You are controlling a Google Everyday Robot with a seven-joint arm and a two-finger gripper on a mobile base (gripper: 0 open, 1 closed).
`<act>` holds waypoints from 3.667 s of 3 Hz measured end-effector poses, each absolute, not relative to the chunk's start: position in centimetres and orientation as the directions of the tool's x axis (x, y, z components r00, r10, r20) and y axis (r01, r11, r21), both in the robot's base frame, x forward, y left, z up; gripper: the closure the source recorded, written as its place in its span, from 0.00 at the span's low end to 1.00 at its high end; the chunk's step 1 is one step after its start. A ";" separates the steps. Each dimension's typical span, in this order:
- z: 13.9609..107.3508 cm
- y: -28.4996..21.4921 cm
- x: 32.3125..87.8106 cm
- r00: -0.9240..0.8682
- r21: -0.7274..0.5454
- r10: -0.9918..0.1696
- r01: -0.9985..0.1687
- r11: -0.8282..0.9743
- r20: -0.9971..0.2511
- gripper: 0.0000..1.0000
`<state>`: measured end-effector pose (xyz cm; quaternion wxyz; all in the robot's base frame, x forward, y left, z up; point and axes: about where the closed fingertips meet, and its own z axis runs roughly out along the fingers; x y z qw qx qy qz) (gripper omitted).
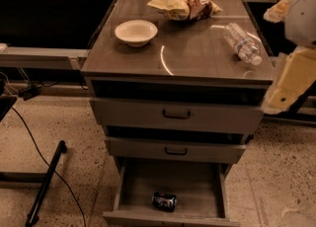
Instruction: Pick pepsi can from bottom drawer and place on counter
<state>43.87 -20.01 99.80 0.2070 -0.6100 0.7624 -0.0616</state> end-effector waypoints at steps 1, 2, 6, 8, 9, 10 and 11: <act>91.9 -20.6 44.4 -0.181 -0.238 -0.938 -0.937 0.255 -0.295 0.00; 83.8 -21.1 43.8 -0.173 -0.161 -0.905 -0.954 0.251 -0.388 0.00; 63.9 -17.1 40.8 -0.167 0.002 -0.805 -0.979 0.202 -0.569 0.00; 64.6 -17.9 45.0 -0.027 -0.189 -0.828 -0.969 0.159 -0.559 0.00; 61.7 -14.6 45.2 -0.070 -0.168 -0.751 -0.957 0.236 -0.657 0.00; 56.5 -12.2 46.3 -0.039 -0.212 -0.657 -0.931 0.299 -0.753 0.00; 54.3 -14.5 49.7 -0.004 -0.279 -0.567 -0.868 0.411 -0.824 0.00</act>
Offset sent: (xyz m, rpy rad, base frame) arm -0.0077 -0.0199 -0.2596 0.3315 0.1980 0.1181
